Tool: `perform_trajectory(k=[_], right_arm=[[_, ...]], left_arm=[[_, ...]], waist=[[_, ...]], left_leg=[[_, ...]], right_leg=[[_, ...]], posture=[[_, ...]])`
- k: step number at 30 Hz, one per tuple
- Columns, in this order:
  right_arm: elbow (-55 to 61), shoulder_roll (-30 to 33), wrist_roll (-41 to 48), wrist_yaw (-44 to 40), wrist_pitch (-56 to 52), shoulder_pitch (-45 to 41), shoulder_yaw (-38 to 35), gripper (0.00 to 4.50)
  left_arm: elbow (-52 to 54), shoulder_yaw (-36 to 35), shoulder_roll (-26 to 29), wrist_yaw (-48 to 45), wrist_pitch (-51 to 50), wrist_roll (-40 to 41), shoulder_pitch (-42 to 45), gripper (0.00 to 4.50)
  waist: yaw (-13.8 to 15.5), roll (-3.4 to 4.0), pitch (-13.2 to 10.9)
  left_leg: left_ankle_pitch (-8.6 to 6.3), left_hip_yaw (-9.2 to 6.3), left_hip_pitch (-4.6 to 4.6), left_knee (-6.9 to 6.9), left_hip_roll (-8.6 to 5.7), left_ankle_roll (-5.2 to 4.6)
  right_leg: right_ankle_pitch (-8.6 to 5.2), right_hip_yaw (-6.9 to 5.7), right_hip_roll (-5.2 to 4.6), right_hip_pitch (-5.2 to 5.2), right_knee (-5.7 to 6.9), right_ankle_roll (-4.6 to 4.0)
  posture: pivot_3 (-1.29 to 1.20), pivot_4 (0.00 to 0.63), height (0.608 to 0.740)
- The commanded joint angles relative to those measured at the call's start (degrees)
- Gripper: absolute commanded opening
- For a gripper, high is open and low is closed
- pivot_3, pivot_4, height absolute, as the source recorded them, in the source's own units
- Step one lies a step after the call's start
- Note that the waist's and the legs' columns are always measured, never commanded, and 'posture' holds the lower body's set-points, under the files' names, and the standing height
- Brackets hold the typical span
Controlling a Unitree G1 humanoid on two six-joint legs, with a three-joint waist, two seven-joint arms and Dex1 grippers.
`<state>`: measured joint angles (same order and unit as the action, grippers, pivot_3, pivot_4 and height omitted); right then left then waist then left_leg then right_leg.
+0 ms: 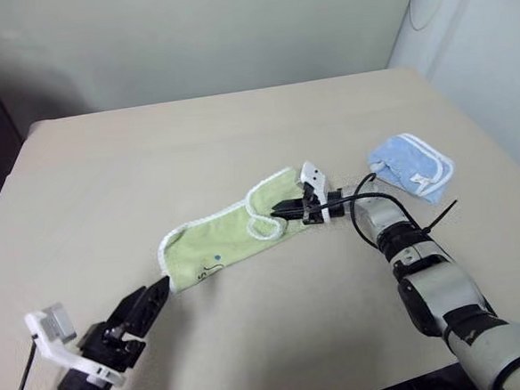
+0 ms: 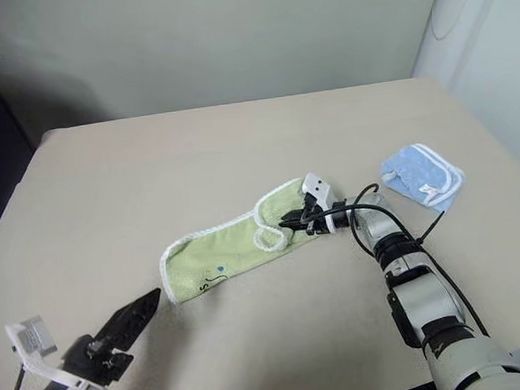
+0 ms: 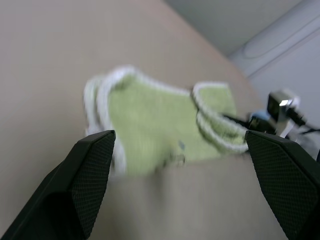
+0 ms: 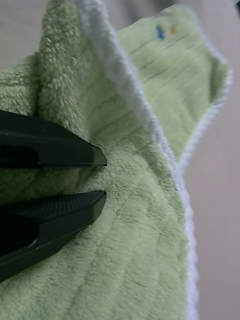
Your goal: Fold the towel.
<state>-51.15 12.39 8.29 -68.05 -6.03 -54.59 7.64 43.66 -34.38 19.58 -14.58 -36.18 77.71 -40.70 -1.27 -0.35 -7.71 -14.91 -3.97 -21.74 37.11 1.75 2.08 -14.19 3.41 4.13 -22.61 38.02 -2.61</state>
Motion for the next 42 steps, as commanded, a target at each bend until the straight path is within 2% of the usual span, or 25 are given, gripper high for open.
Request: perform_trajectory(k=[1,4,8,18,26,29,39,40,42], right_arm=[[7.7,0.7,6.0,-2.1,-2.0,-2.3,-5.0,0.84],[11.8,1.1,8.4,-2.4,-4.1,-2.8,-6.9,0.84],[15.0,1.4,9.8,-0.7,-4.9,-3.1,-8.7,0.84],[22.1,2.6,10.7,2.7,-8.5,1.4,-9.2,0.84],[25.0,3.3,11.0,4.4,-9.7,2.6,-9.2,0.84],[25.9,3.5,11.3,4.9,-10.0,3.1,-9.2,0.81],[27.4,3.8,11.4,5.7,-10.1,4.2,-8.7,0.81],[27.4,3.9,11.4,5.7,-10.2,4.2,-8.7,0.81],[27.3,4.0,11.4,5.7,-10.2,4.3,-8.7,0.81]], left_arm=[[3.5,2.6,-1.2,4.5,1.0,3.4,-2.7,4.5],[2.4,5.3,-0.5,10.9,0.3,5.3,-3.0,4.5],[-2.6,8.5,-1.7,18.5,1.8,10.1,1.6,4.5],[-15.1,11.8,-0.6,24.4,1.3,12.7,15.7,4.5],[-22.2,13.5,0.0,26.1,-0.2,12.0,23.9,4.5],[-23.4,13.4,0.3,26.4,-0.8,11.9,25.7,3.91],[-24.6,11.4,1.6,25.3,-1.4,10.6,27.6,0.27],[-24.6,10.9,1.6,25.0,-1.1,10.3,27.6,0.02],[-25.1,9.6,1.9,24.2,-0.6,9.9,27.6,0.02]], waist=[[0.0,0.0,0.0],[0.0,0.02,0.0],[0.1,0.03,0.0],[0.9,0.23,-0.1],[2.0,0.68,0.1],[2.2,0.69,0.1],[2.0,0.67,0.1],[2.0,0.67,0.1],[1.9,0.65,0.1]], left_leg=[[0.0,0.01,0.0,0.0,0.0,0.01],[0.02,0.01,0.06,0.0,0.0,0.03],[0.03,0.01,0.23,0.01,0.0,0.04],[0.03,0.02,0.48,-0.01,-0.01,0.05],[-0.11,-0.04,1.33,-0.06,-0.07,-0.19],[-0.15,-0.05,1.43,-0.06,-0.11,-0.26],[0.01,-0.01,1.4,-0.14,-0.11,0.02],[0.02,0.0,1.42,-0.18,-0.11,0.03],[0.02,0.0,1.45,-0.41,-0.11,0.04]], right_leg=[[0.0,0.0,0.0,0.02,-0.01,0.0],[-0.01,-0.01,0.0,0.06,0.0,-0.01],[-0.02,-0.01,0.0,0.29,-0.04,0.0],[-0.02,-0.03,0.0,0.53,0.03,-0.01],[-0.08,-0.03,0.0,1.4,-0.04,0.05],[-0.12,-0.02,-0.01,1.52,-0.06,0.09],[-0.41,0.02,-0.01,1.46,-0.08,0.04],[-0.44,0.03,-0.01,1.46,-0.08,0.04],[-0.46,0.03,-0.01,1.39,-0.08,0.0]], posture=[[0.0,0.15,0.74],[0.0,0.15,0.74],[0.0,0.15,0.74],[0.0,0.15,0.74],[0.0,0.15,0.74],[0.0,0.15,0.74],[0.0,0.15,0.74],[0.0,0.15,0.74],[0.0,0.15,0.74]])
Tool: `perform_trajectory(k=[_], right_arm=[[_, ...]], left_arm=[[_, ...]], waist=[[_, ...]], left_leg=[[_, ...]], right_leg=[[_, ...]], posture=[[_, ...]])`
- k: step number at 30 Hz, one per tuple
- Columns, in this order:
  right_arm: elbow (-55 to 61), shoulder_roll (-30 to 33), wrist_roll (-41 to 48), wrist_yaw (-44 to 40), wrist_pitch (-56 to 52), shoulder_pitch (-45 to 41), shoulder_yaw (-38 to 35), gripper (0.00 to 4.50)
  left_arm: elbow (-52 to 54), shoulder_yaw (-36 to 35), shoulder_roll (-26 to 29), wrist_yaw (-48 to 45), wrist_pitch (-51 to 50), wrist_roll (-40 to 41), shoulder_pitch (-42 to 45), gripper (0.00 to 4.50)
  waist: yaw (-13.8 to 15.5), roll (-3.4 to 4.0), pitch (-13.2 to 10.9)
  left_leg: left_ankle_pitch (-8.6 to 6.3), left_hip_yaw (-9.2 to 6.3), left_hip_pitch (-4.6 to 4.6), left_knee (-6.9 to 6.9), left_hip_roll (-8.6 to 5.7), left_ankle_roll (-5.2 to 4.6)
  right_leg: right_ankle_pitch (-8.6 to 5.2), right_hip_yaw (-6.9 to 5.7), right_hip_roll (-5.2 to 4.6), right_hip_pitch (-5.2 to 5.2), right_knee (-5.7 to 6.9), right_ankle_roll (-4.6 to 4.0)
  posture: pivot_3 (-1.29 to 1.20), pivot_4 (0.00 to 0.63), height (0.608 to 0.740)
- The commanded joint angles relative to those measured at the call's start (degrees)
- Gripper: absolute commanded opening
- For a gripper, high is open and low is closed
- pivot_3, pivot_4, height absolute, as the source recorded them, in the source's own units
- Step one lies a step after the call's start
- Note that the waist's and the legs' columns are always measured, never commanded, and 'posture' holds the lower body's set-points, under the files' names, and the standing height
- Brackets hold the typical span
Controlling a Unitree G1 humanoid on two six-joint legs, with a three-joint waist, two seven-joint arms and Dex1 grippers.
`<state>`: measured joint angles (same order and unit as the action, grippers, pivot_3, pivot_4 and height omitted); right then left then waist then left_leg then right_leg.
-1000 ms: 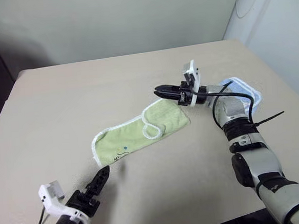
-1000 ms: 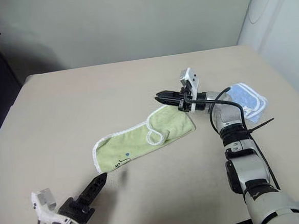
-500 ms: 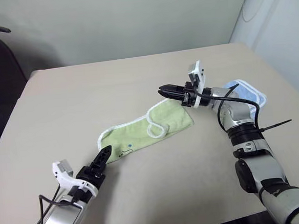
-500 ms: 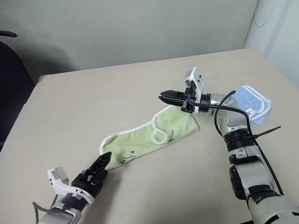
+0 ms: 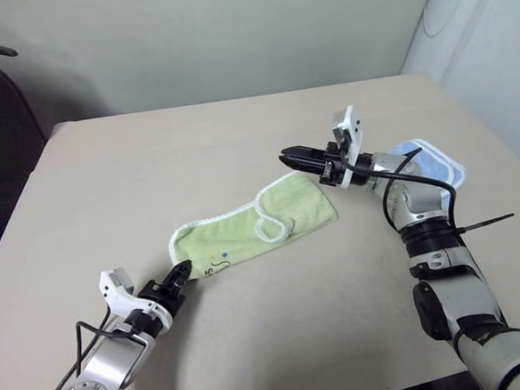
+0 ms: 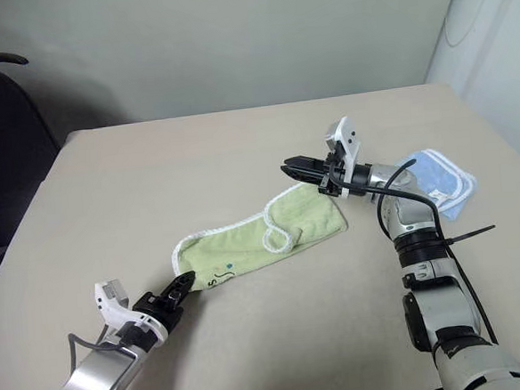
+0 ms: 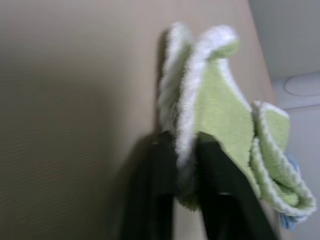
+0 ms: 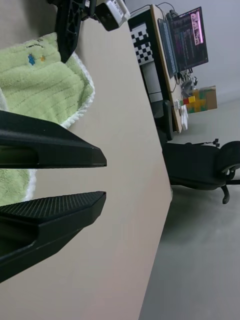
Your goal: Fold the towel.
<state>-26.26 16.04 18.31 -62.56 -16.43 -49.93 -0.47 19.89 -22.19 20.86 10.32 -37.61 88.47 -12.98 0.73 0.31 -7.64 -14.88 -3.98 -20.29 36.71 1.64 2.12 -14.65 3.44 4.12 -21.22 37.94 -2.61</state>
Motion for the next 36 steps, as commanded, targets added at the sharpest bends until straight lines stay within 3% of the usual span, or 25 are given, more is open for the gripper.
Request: perform_trajectory(k=[1,12,17,20,24,30,36], right_arm=[[2.5,0.4,1.3,0.2,0.3,-0.3,-0.5,0.81],[2.6,1.7,1.0,0.8,0.6,0.1,-0.8,0.81],[1.8,1.8,0.7,1.1,1.1,0.2,-0.6,0.81],[0.9,1.6,0.4,1.4,1.7,0.0,-0.4,0.81],[-0.1,1.3,0.2,2.1,2.4,-0.3,-0.4,0.81],[-0.4,1.5,0.1,4.3,3.3,0.6,-1.1,0.81],[3.1,2.8,0.8,6.2,2.4,3.3,-1.8,0.81]], left_arm=[[-1.7,-3.5,1.1,-1.3,1.1,-1.1,-0.1,0.02],[-0.1,-16.8,14.0,-7.7,-0.7,-0.6,-1.1,0.02],[4.9,-14.9,24.2,-14.1,-3.9,-4.2,2.1,0.02],[7.9,-7.8,28.8,-16.2,-6.3,-5.0,10.7,0.02],[9.0,4.7,30.7,-18.0,-10.9,-8.1,23.4,0.02],[0.2,25.1,22.4,-20.2,-19.0,-18.3,42.2,0.02],[-9.1,34.4,16.7,-26.0,-21.0,-31.0,45.3,0.02]], waist=[[-0.3,-0.01,0.0],[-1.4,-0.45,-0.2],[-1.2,-0.59,-0.2],[-0.8,-0.6,-0.2],[-0.8,-0.62,-0.2],[-0.8,-0.63,-0.2],[-1.3,-0.64,-0.2]], left_leg=[[0.0,0.0,0.0,-0.11,0.0,0.0],[0.07,0.01,0.0,-0.48,0.01,0.12],[0.06,-0.04,-0.18,-0.46,0.0,0.13],[0.04,-0.06,-0.19,-0.42,0.0,0.15],[0.01,-0.1,-0.28,-0.37,-0.01,0.2],[0.06,-0.1,-0.79,-0.13,-0.01,0.32],[0.07,-0.07,-1.21,0.04,0.0,0.33]], right_leg=[[0.0,0.0,0.0,-0.04,0.0,0.0],[-0.11,0.08,0.02,-0.2,-0.1,-0.12],[-0.09,0.08,0.02,-0.34,-0.09,-0.11],[-0.05,0.08,0.02,-0.32,-0.08,-0.09],[0.07,0.06,0.02,-0.41,-0.06,-0.14],[0.08,0.03,0.02,-0.89,0.05,-0.15],[0.09,0.06,0.02,-1.3,0.01,-0.09]], posture=[[0.0,0.15,0.74],[0.0,0.15,0.74],[0.0,0.15,0.74],[0.0,0.15,0.74],[0.0,0.15,0.74],[0.0,0.15,0.74],[0.0,0.15,0.74]])
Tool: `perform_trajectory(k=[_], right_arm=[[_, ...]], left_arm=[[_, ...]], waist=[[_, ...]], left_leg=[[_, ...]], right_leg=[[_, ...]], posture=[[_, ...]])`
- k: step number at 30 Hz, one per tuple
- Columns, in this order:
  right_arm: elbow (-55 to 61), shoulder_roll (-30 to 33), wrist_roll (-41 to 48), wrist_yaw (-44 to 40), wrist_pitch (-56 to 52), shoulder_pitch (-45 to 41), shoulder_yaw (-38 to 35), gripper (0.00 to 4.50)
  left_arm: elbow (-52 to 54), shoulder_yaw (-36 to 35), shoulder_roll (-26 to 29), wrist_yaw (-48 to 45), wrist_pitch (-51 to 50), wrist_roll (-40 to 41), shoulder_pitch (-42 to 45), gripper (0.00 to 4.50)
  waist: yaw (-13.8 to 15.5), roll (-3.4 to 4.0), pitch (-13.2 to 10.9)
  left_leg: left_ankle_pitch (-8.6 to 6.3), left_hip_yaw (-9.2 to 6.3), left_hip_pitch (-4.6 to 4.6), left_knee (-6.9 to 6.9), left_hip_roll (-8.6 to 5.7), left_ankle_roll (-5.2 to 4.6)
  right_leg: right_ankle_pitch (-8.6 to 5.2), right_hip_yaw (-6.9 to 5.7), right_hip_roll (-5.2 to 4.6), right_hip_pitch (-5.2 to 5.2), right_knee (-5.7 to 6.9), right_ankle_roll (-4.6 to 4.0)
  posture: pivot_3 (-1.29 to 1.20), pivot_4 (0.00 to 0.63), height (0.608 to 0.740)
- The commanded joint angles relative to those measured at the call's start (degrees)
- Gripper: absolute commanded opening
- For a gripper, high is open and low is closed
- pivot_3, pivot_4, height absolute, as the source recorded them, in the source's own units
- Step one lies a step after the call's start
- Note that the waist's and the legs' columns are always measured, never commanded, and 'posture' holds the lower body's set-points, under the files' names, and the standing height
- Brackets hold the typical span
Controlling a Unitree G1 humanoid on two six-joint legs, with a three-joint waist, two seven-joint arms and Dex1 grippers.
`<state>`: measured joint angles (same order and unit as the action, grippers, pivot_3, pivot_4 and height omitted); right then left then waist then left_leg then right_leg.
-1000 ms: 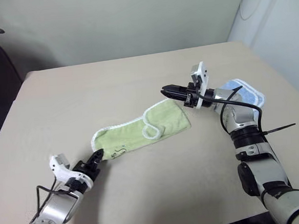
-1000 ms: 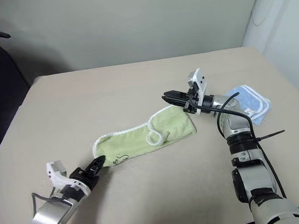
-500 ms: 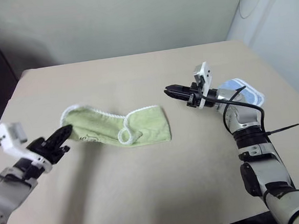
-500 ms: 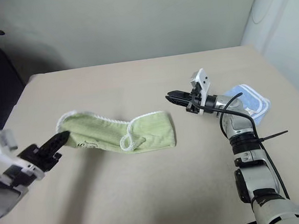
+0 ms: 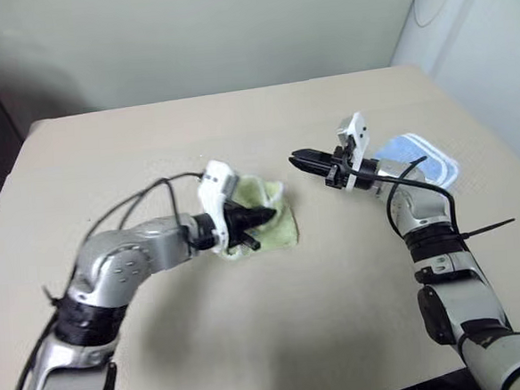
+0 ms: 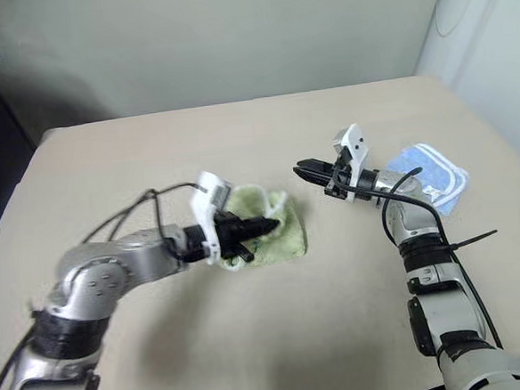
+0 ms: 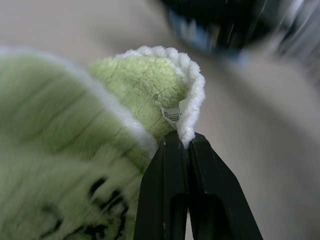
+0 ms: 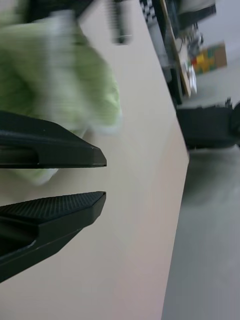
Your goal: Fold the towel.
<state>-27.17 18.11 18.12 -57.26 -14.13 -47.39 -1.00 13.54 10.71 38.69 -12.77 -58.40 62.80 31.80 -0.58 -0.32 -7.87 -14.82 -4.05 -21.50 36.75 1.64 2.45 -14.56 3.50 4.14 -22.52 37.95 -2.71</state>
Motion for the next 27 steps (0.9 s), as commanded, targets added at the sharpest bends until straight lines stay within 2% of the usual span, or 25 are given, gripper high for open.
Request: perform_trajectory(k=[1,5,14,15,20,23,24,27], right_arm=[[4.6,1.0,1.0,1.2,-0.1,1.2,-1.3,0.81],[6.9,1.6,1.2,2.0,-1.2,2.9,-1.4,0.81],[7.4,1.7,0.7,1.9,-2.3,3.0,-0.4,0.81],[7.5,1.6,0.7,1.6,-2.5,3.0,-0.1,0.81],[8.0,1.5,0.6,0.8,-3.4,2.8,1.3,0.81],[9.7,1.2,1.1,0.1,-4.4,2.7,2.4,0.81],[10.3,1.0,1.4,0.1,-4.9,2.6,2.7,0.64],[12.0,0.1,1.9,-0.1,-6.4,2.3,3.3,0.0]], left_arm=[[-3.6,1.6,-1.8,-3.7,0.0,-6.5,0.3,0.02],[-4.6,-1.1,-4.6,-6.9,-0.2,-7.5,-1.1,1.03],[3.0,-13.6,-8.4,-7.3,-1.0,-1.2,-5.6,4.31],[3.7,-15.4,-8.5,-6.9,-0.8,-0.2,-6.1,4.46],[9.1,-23.3,-8.2,-6.0,1.2,3.9,-7.9,4.46],[10.0,-27.8,-6.2,-5.1,3.3,2.2,-8.3,4.46],[9.3,-28.9,-5.6,-4.4,3.7,1.2,-8.4,4.49],[7.5,-28.8,-1.4,-7.2,7.5,-6.5,-10.5,3.84]], waist=[[0.0,0.0,0.0],[0.1,0.0,0.0],[0.3,-0.01,0.0],[0.3,0.0,0.0],[0.3,-0.01,0.0],[0.3,-0.01,0.0],[0.3,-0.01,0.0],[0.2,-0.01,0.0]], left_leg=[[0.01,-0.01,-0.1,0.01,0.0,0.01],[0.02,-0.03,-0.35,0.24,0.03,0.03],[0.01,-0.01,-0.37,0.39,0.02,0.0],[0.02,-0.02,-0.37,0.39,0.02,0.0],[0.02,0.0,-0.37,0.41,0.02,0.0],[0.02,0.0,-0.37,0.42,0.02,0.0],[0.02,-0.01,-0.37,0.42,0.02,0.0],[0.02,-0.02,-0.35,0.42,0.03,-0.01]], right_leg=[[0.0,0.0,0.0,-0.1,0.01,0.0],[0.0,-0.01,0.04,-0.29,0.07,0.04],[0.08,0.03,0.04,-0.25,0.1,0.21],[0.08,0.03,0.04,-0.25,0.08,0.21],[0.08,0.03,0.05,-0.25,0.08,0.21],[0.08,0.03,0.05,-0.25,0.07,0.21],[0.08,0.03,0.05,-0.25,0.08,0.21],[0.08,0.03,0.05,-0.25,0.1,0.21]], posture=[[0.0,0.15,0.74],[0.0,0.15,0.74],[0.0,0.15,0.74],[0.0,0.15,0.74],[0.0,0.15,0.74],[0.0,0.15,0.74],[0.0,0.15,0.74],[0.0,0.15,0.74]])
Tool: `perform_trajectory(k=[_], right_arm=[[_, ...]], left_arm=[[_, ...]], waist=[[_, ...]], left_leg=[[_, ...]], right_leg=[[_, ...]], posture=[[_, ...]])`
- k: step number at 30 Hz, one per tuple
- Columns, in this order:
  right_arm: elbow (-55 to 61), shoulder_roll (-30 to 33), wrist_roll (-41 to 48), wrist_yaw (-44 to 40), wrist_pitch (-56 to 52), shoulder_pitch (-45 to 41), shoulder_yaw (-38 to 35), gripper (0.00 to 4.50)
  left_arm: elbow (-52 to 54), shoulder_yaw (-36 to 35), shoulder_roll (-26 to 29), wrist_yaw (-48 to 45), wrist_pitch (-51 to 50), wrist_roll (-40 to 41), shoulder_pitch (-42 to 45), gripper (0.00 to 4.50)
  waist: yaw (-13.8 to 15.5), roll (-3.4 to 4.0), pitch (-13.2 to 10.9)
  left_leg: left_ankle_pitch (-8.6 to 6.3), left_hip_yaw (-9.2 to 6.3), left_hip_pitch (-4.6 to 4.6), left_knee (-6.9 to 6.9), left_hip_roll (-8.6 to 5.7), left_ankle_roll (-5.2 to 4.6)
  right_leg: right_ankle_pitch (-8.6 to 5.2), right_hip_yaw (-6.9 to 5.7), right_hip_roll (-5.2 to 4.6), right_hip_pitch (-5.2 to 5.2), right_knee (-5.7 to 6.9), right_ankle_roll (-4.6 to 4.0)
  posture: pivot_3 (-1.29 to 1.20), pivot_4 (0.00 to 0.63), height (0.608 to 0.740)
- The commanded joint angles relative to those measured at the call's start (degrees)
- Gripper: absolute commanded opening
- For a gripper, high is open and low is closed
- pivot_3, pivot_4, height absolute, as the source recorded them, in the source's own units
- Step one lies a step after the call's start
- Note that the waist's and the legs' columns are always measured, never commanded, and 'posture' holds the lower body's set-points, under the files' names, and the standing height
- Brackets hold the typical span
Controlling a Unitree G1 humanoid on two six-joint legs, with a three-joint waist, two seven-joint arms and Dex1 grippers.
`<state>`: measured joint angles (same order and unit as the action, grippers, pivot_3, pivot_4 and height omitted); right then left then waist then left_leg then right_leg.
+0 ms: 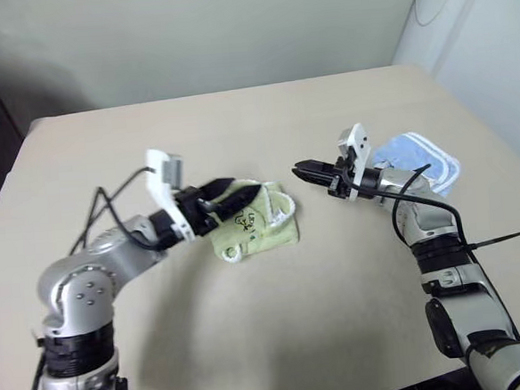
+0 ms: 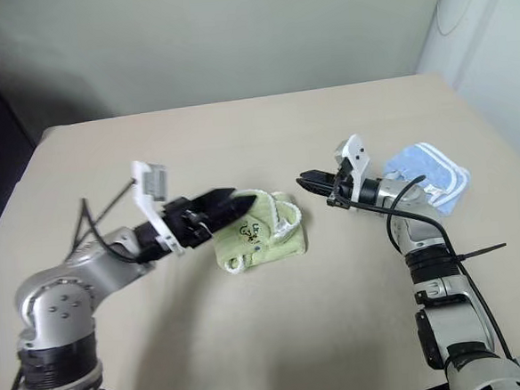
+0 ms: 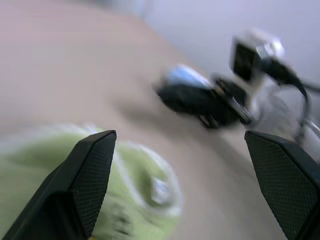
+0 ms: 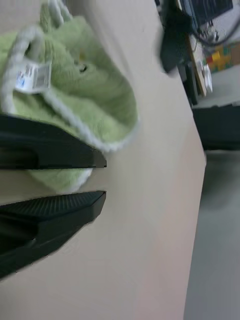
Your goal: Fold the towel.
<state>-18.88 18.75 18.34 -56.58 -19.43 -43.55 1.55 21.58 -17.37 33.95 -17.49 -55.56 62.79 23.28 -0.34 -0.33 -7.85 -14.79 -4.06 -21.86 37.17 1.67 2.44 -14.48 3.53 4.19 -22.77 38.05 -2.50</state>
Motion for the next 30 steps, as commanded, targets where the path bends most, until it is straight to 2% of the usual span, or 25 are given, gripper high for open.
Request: perform_trajectory(k=[1,4,6,10,17,20,24,27,30], right_arm=[[4.2,-0.9,1.8,-0.8,-1.6,-1.7,1.0,0.0],[6.0,-2.1,2.4,-1.2,-3.3,-1.9,2.2,0.0],[7.4,-3.0,2.5,-1.7,-4.1,-1.6,3.5,0.0],[5.8,-5.2,1.4,-1.5,-4.0,-1.0,5.5,0.0],[-7.0,-8.0,-5.4,0.3,-0.4,0.7,11.2,0.0],[-12.8,-8.3,-9.5,2.2,2.3,0.3,13.1,0.0],[-11.1,-7.3,-10.1,1.5,4.5,1.4,12.7,0.0],[-3.2,-5.4,-6.0,-0.3,2.4,2.3,9.1,0.0],[4.5,-2.4,-1.6,-0.9,-1.3,2.1,4.9,0.0]], left_arm=[[-0.9,0.3,4.8,-3.9,6.5,-9.7,-3.1,3.52],[-2.0,3.4,6.4,-7.7,10.6,-15.4,-4.9,2.41],[-2.6,4.1,5.0,-9.3,12.0,-16.0,-4.6,1.7],[-4.6,10.5,3.6,-12.7,13.8,-21.4,-4.7,0.22],[-13.6,23.1,4.0,-17.3,17.0,-34.5,-5.8,0.22],[-16.7,23.4,3.1,-17.8,18.4,-36.8,-5.8,0.22],[-14.3,15.6,-0.6,-17.3,18.0,-30.8,-6.0,0.22],[-8.7,4.3,-3.7,-14.2,14.3,-19.7,-6.7,0.22],[-4.4,-6.4,-2.5,-10.8,10.1,-11.1,-9.9,0.22]], waist=[[-0.1,0.01,0.0],[-0.2,0.0,0.0],[0.0,-0.04,0.0],[0.0,-0.08,0.1],[0.0,-0.13,0.1],[0.0,-0.1,0.1],[0.0,-0.1,0.2],[0.2,-0.12,0.2],[0.1,-0.12,0.2]], left_leg=[[0.0,-0.01,0.0,0.0,0.0,0.0],[-0.01,-0.03,-0.01,-0.02,0.0,-0.01],[-0.01,-0.05,-0.04,-0.01,0.0,-0.02],[-0.03,-0.07,-0.05,0.02,-0.01,-0.04],[-0.03,-0.09,-0.04,0.01,0.0,-0.05],[-0.04,-0.1,-0.04,-0.01,0.0,-0.06],[-0.08,-0.1,0.18,-0.02,0.0,-0.13],[-0.1,-0.09,0.12,0.0,0.0,-0.15],[-0.06,-0.08,-0.06,0.07,0.0,-0.1]], right_leg=[[0.0,0.0,0.0,0.0,0.0,0.0],[0.0,0.02,0.0,-0.02,-0.03,0.0],[0.0,0.02,0.0,-0.03,-0.04,0.0],[0.01,0.01,0.0,0.0,-0.03,-0.01],[0.02,0.01,-0.01,-0.02,-0.01,-0.02],[0.02,0.01,0.0,-0.02,-0.01,-0.03],[0.04,-0.01,-0.01,0.21,0.01,-0.05],[0.06,-0.05,-0.01,0.22,-0.01,-0.03],[0.06,-0.07,-0.01,0.08,-0.03,-0.03]], posture=[[0.0,0.15,0.74],[0.0,0.15,0.74],[0.0,0.15,0.74],[0.0,0.15,0.74],[0.0,0.15,0.74],[0.0,0.15,0.74],[0.0,0.15,0.74],[0.0,0.15,0.74],[0.0,0.15,0.74]])
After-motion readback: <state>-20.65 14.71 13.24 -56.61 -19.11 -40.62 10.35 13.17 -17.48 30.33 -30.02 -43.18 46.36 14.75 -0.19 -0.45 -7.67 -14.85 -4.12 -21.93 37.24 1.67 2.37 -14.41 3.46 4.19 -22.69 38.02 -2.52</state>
